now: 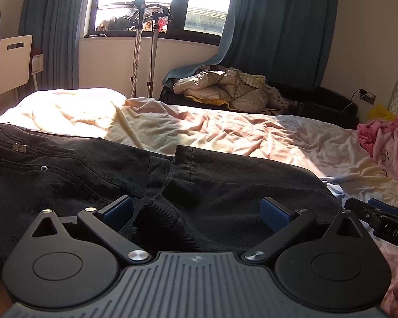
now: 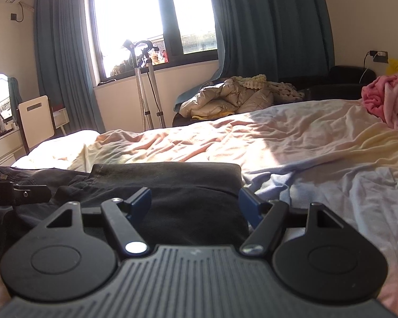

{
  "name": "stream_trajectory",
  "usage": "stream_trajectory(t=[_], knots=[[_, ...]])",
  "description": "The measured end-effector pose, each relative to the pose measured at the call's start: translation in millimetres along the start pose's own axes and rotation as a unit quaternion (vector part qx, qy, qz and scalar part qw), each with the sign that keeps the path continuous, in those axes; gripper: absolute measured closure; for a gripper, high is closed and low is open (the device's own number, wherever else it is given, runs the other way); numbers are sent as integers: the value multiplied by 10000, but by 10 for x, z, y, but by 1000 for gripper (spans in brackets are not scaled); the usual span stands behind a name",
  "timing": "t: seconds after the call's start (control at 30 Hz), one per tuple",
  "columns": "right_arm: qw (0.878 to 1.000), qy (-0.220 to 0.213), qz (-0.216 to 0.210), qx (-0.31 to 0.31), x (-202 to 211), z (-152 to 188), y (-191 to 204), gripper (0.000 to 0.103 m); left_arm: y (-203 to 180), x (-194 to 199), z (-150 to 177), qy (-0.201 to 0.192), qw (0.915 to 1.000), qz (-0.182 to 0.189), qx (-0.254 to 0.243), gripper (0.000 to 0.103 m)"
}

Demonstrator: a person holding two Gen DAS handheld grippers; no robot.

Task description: Fold clothes

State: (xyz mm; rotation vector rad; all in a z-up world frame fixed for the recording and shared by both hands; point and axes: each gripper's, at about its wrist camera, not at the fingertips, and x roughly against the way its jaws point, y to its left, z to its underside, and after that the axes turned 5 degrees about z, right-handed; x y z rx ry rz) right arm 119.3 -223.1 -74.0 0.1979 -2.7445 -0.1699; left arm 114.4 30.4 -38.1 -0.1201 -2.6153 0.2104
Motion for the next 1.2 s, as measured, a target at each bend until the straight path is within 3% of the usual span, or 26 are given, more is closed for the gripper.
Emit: stream_trajectory(t=[0.37,0.77,0.8,0.83,0.9,1.0,1.2], knots=[[9998,94,120,-106,-49,52,-52,28,130,16,-36,83,9986,114,508,5],[9989,280,136,-343,-108,106,-101,27,155,-128,36,451,9975,-305,449,41],[9988,297,131,-359,-114,110,-102,27,156,-133,48,437,9973,-386,441,50],[9987,314,127,-375,-121,115,-103,27,162,-126,55,386,9972,-466,435,65],[9985,336,122,-423,-128,119,-110,26,179,-73,50,209,9976,-470,471,77],[9983,324,155,-453,-135,115,-126,25,188,42,33,-36,9978,-413,511,85],[9970,343,205,-663,-121,117,-240,25,134,491,15,-362,9976,-199,561,89]])
